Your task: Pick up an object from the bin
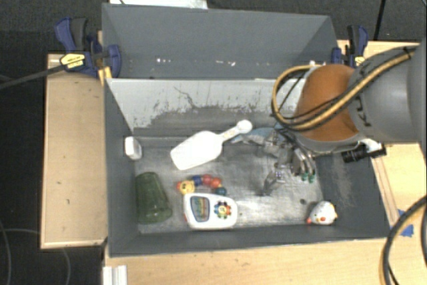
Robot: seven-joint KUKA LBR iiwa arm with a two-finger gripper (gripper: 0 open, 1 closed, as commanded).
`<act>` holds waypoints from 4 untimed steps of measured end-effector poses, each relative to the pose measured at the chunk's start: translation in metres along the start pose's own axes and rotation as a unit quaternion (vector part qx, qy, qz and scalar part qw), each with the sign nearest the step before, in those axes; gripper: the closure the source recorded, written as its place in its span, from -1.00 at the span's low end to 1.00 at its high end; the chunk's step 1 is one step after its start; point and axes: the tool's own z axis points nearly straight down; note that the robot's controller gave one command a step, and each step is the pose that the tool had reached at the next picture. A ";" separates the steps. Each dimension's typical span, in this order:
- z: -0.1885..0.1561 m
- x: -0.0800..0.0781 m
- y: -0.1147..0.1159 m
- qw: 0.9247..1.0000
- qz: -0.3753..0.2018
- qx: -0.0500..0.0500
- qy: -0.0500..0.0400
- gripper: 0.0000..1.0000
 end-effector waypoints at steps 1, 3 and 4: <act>0.000 -0.001 0.000 1.000 0.001 0.000 0.001 -1.00; -0.002 -0.042 -0.003 0.998 0.062 -0.001 0.000 1.00; 0.001 -0.038 -0.002 0.998 0.060 0.000 0.009 -1.00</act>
Offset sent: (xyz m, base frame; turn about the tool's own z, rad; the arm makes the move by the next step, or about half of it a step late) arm 0.0008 -0.0075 0.0151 0.0883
